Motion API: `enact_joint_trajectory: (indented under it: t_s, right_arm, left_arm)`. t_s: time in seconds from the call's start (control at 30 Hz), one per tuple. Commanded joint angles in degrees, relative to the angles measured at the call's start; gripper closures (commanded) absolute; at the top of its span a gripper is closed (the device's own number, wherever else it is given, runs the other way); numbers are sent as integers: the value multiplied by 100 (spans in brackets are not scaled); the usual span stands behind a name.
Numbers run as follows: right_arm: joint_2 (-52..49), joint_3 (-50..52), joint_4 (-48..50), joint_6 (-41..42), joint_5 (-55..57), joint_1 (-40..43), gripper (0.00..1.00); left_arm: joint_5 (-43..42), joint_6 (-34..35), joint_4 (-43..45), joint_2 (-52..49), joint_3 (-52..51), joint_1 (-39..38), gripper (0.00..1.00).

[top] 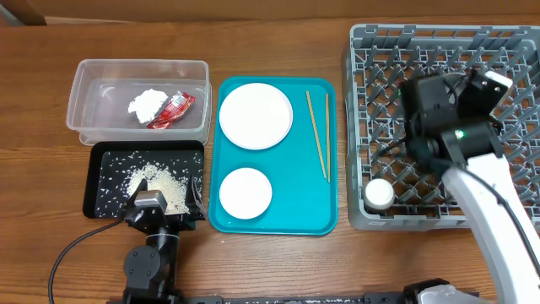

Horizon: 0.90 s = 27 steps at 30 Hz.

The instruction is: Sort waste into correct bins and load items into the dishwasher

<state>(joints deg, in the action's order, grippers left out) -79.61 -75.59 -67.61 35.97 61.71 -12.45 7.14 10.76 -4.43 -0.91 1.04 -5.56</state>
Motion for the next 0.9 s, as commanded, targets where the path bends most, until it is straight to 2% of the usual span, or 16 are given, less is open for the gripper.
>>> enact_joint_trajectory:
  t_s: [0.0, 0.17, 0.33, 0.57, 0.87]
  right_arm:
    - [-437, 66, -70, 31, 407, 332, 96]
    - [-1137, 66, -94, 31, 439, 535, 96]
    - [-1700, 66, -111, 28, 931, 542, 96]
    - [-2343, 66, -197, 4, 887, 544, 96]
    - [-2411, 66, -625, 94, 166, 337, 96]
  left_arm:
    - [50, 85, 37, 59, -55, 46, 0]
    - [50, 85, 37, 59, -55, 46, 0]
    - [52, 85, 37, 59, -55, 46, 0]
    - [50, 85, 37, 59, -55, 46, 0]
    - [50, 85, 37, 59, -55, 46, 0]
